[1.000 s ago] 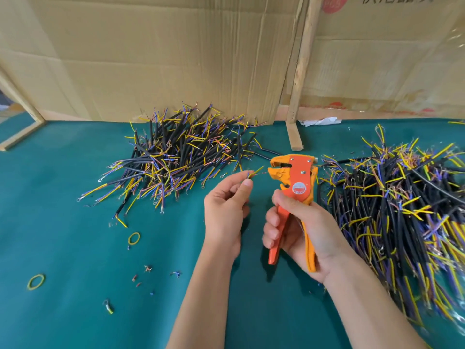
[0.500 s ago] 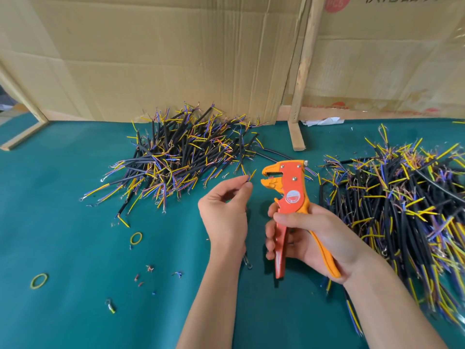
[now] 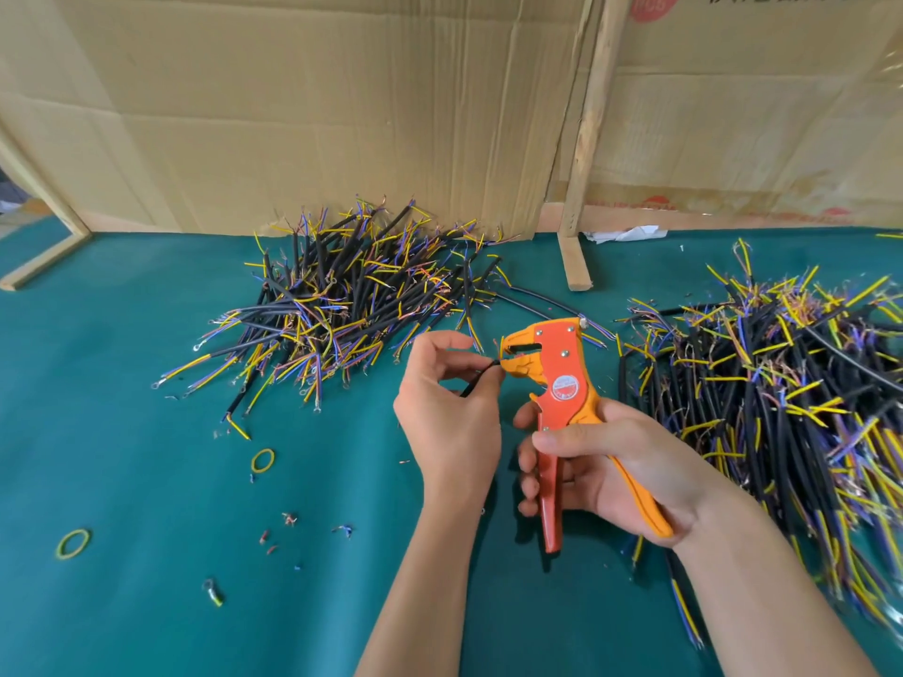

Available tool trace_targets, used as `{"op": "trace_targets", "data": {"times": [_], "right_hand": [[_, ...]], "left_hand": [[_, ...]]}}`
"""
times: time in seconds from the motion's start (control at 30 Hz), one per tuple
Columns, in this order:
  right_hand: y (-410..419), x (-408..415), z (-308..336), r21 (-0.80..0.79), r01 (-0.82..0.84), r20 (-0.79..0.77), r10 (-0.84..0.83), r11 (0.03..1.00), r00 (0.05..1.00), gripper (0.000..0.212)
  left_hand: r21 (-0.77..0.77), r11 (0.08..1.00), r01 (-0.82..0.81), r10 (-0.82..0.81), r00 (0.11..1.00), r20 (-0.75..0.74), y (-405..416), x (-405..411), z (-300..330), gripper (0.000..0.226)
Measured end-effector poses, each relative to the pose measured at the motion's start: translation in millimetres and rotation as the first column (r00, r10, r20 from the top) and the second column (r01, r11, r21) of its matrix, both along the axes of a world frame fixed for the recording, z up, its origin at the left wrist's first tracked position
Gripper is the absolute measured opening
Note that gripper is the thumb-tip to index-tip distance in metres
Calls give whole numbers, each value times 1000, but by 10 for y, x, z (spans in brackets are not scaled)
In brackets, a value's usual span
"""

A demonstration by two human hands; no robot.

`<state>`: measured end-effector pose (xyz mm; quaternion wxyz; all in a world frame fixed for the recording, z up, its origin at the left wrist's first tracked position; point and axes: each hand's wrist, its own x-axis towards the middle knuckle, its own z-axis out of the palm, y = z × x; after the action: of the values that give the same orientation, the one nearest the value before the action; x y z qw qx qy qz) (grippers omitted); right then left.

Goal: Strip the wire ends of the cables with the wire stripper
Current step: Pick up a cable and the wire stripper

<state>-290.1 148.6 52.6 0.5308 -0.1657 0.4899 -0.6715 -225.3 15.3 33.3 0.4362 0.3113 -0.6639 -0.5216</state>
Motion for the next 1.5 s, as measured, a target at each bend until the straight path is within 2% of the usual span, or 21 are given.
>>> {"op": "trace_targets", "data": {"times": [0.13, 0.23, 0.3, 0.37, 0.43, 0.53, 0.57, 0.6, 0.63, 0.7, 0.73, 0.8, 0.9, 0.97, 1.07, 1.13, 1.2, 1.33, 1.4, 1.5], "right_hand": [[-31, 40, 21, -1, 10, 4, -10, 1000, 1000, 10], [-76, 60, -6, -2, 109, 12, -109, 994, 994, 31], [-117, 72, -14, -21, 220, -3, -220, 975, 975, 38], [-143, 54, -9, -80, 336, 45, -334, 938, 942, 36], [-120, -7, 2, -154, 468, 145, -448, 870, 882, 26], [-42, -131, 16, -203, 623, 216, -586, 755, 781, 9], [-11, -162, 14, -221, 648, 231, -606, 729, 761, 10], [18, -185, 8, -250, 654, 254, -603, 714, 756, 14], [40, -199, -2, -283, 643, 285, -578, 711, 765, 22], [46, -190, 2, -343, 570, 324, -476, 747, 818, 34], [23, -166, 7, -356, 522, 323, -422, 775, 847, 37], [-68, -91, -3, -327, 449, 311, -354, 832, 882, 44], [-217, 32, -65, -200, 447, 249, -396, 872, 884, 58], [-276, 60, -100, -129, 505, 199, -477, 853, 856, 44], [-280, -20, -124, -45, 630, 119, -622, 775, 774, 22], [-236, -81, -96, -35, 699, 43, -697, 715, 716, 21], [-202, -131, -76, -38, 746, 35, -745, 665, 666, 22], [-176, -176, -111, -37, 752, -34, -753, 658, 657, 29], [-184, -172, -110, -30, 736, -73, -736, 676, 673, 26], [-171, -158, -105, -44, 723, -38, -724, 690, 689, 33]], "left_hand": [[-33, 999, 6, -5, 1000, 17, 16, 12, 2, 38], [-62, 998, 4, -4, 1000, 15, 3, 0, -7, 36], [-86, 994, 68, -65, 997, 43, -9, -6, -15, 32], [-107, 969, 222, -209, 970, 121, -28, -14, -32, 27], [-79, 900, 430, -407, 890, 205, -21, -24, -26, 29], [57, 747, 662, -662, 735, 147, 61, -43, 8, 34], [83, 729, 680, -684, 719, 120, 103, -54, 17, 35], [78, 752, 655, -659, 742, 125, 130, -65, 16, 33], [20, 820, 572, -565, 805, 182, 135, -70, 7, 31], [-198, 931, 306, -235, 920, 315, 79, -57, -48, 28], [-307, 930, 203, -83, 928, 363, 27, -42, -74, 29], [-390, 906, 163, 54, 871, 489, -79, -26, -124, 33], [-367, 914, 173, 94, 790, 606, -118, -33, -164, 39], [-384, 905, 185, 104, 778, 620, -117, -38, -184, 41], [-381, 907, 177, 109, 777, 620, -105, -64, -182, 41], [-377, 904, 203, 111, 739, 664, -77, -111, -166, 43], [-395, 882, 257, 125, 681, 722, -82, -195, -154, 47], [-419, 837, 351, 154, 585, 797, -161, -376, -119, 47], [-415, 848, 330, 146, 607, 781, -179, -387, -94, 44], [-366, 899, 240, 64, 756, 652, -100, -264, -88, 35]]}}
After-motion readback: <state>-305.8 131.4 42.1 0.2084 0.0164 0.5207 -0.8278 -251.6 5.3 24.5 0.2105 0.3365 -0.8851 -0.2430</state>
